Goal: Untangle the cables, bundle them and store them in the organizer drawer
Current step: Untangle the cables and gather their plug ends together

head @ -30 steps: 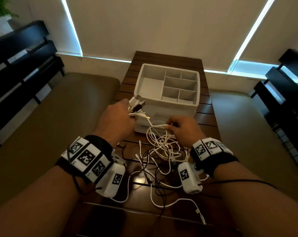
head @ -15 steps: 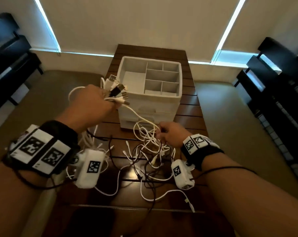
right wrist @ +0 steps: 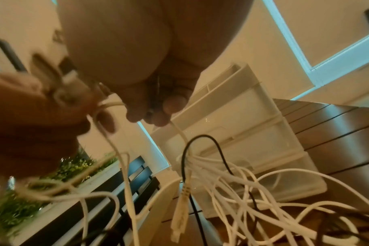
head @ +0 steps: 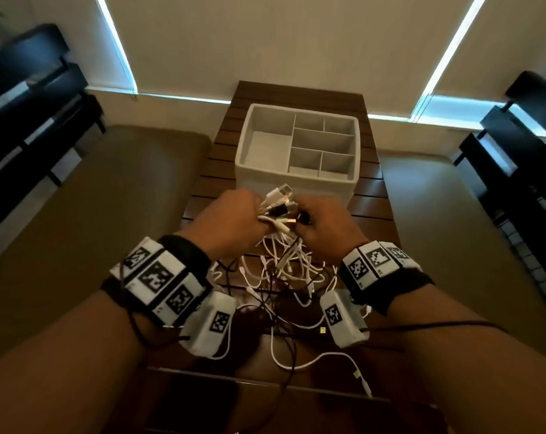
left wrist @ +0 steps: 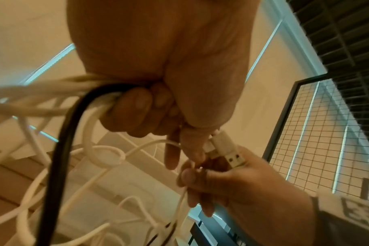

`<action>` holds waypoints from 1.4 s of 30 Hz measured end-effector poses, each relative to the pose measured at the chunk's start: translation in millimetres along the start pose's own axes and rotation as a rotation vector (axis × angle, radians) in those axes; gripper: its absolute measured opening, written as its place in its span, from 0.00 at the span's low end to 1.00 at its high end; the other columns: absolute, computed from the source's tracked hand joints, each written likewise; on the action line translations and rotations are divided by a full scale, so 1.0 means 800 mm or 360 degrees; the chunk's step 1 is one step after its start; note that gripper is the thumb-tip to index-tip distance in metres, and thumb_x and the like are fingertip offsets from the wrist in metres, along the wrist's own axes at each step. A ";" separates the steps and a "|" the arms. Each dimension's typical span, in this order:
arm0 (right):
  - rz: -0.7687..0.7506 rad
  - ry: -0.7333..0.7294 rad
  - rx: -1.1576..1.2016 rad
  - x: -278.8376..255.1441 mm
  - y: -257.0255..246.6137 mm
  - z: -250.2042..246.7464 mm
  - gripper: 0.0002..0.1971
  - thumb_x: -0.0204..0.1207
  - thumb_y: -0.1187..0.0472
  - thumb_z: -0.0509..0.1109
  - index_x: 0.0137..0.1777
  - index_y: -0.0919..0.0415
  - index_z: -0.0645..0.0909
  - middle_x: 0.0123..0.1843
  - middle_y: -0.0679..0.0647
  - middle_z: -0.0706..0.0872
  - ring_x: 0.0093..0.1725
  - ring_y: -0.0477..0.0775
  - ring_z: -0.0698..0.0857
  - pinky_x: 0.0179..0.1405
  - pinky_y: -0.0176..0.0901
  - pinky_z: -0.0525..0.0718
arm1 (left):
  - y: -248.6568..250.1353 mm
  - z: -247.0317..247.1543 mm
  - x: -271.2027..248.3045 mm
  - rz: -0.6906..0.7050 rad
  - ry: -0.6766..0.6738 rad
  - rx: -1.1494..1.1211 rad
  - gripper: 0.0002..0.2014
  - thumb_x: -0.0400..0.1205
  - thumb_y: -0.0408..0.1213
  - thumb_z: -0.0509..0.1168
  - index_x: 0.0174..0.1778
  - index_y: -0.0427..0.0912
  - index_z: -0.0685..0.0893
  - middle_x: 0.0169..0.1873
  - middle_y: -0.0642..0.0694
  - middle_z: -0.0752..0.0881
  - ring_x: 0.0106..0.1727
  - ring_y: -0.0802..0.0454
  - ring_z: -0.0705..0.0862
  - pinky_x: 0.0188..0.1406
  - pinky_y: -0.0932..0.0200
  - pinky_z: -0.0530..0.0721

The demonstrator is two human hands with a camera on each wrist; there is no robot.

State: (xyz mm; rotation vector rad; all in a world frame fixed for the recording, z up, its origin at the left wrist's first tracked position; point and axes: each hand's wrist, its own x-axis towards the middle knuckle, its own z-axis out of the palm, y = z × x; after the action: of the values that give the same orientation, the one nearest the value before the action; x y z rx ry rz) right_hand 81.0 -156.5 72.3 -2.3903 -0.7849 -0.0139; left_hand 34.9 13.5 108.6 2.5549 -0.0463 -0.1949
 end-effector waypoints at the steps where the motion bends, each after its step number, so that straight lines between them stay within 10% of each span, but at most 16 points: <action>1: 0.0028 -0.0005 0.0017 0.000 0.000 0.000 0.06 0.75 0.63 0.72 0.50 0.61 0.84 0.44 0.52 0.87 0.44 0.52 0.83 0.39 0.40 0.75 | 0.000 0.003 0.001 -0.0019 -0.0004 -0.0033 0.15 0.78 0.47 0.72 0.28 0.51 0.77 0.28 0.52 0.82 0.29 0.56 0.81 0.25 0.62 0.71; 6: 0.0290 -0.0457 0.0006 -0.015 0.026 0.013 0.04 0.80 0.58 0.65 0.44 0.56 0.78 0.42 0.57 0.87 0.40 0.56 0.85 0.45 0.54 0.86 | 0.006 -0.024 -0.006 0.0001 0.0060 0.0168 0.15 0.78 0.46 0.72 0.27 0.50 0.79 0.26 0.50 0.82 0.28 0.54 0.81 0.24 0.60 0.72; 12: 0.0301 -0.0129 -0.0241 -0.008 0.034 0.025 0.04 0.73 0.60 0.70 0.42 0.59 0.79 0.43 0.53 0.79 0.43 0.53 0.78 0.42 0.48 0.78 | -0.008 -0.045 -0.014 -0.0020 0.0062 0.0493 0.14 0.78 0.48 0.71 0.29 0.47 0.80 0.28 0.48 0.82 0.30 0.54 0.80 0.24 0.59 0.71; 17: 0.0332 -0.0031 0.0280 -0.012 0.020 0.000 0.03 0.77 0.62 0.72 0.47 0.58 0.79 0.40 0.50 0.85 0.40 0.50 0.85 0.40 0.45 0.84 | -0.033 -0.076 -0.023 -0.0244 0.0126 0.0336 0.14 0.76 0.48 0.75 0.29 0.45 0.84 0.24 0.49 0.79 0.26 0.54 0.78 0.24 0.61 0.71; 21: 0.0348 -0.0264 0.0757 -0.040 -0.007 0.000 0.06 0.76 0.66 0.72 0.46 0.54 0.81 0.38 0.51 0.88 0.36 0.46 0.88 0.35 0.38 0.87 | -0.047 -0.100 -0.039 -0.0279 0.0174 0.0265 0.17 0.74 0.51 0.75 0.24 0.48 0.81 0.24 0.46 0.82 0.27 0.52 0.80 0.27 0.61 0.74; 30: 0.0064 -0.1398 0.0020 -0.099 0.011 0.060 0.09 0.76 0.58 0.72 0.54 0.53 0.88 0.52 0.46 0.88 0.49 0.39 0.83 0.46 0.25 0.76 | -0.083 -0.079 -0.052 -0.0508 -0.0097 0.0283 0.13 0.73 0.43 0.77 0.29 0.39 0.86 0.24 0.43 0.83 0.24 0.50 0.78 0.22 0.60 0.69; 36: 0.0845 0.0204 0.0261 -0.070 0.077 0.031 0.05 0.75 0.65 0.72 0.42 0.53 0.86 0.38 0.47 0.87 0.37 0.45 0.85 0.37 0.33 0.80 | -0.097 -0.073 -0.059 -0.0513 -0.0536 -0.0548 0.09 0.78 0.33 0.71 0.41 0.29 0.85 0.25 0.39 0.77 0.21 0.49 0.69 0.16 0.62 0.66; 42: 0.0897 -0.0683 0.0229 -0.055 0.090 0.065 0.12 0.76 0.71 0.67 0.40 0.54 0.88 0.47 0.52 0.91 0.46 0.50 0.89 0.50 0.44 0.89 | -0.101 -0.036 -0.039 -0.0470 -0.0520 -0.0869 0.08 0.82 0.28 0.67 0.36 0.38 0.84 0.22 0.43 0.72 0.19 0.55 0.66 0.15 0.64 0.64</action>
State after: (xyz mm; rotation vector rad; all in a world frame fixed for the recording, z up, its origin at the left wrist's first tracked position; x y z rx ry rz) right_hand 74.8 -196.6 -18.0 -2.4188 -0.2490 0.7750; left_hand 7.5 98.7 92.3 1.9546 0.2304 -0.6438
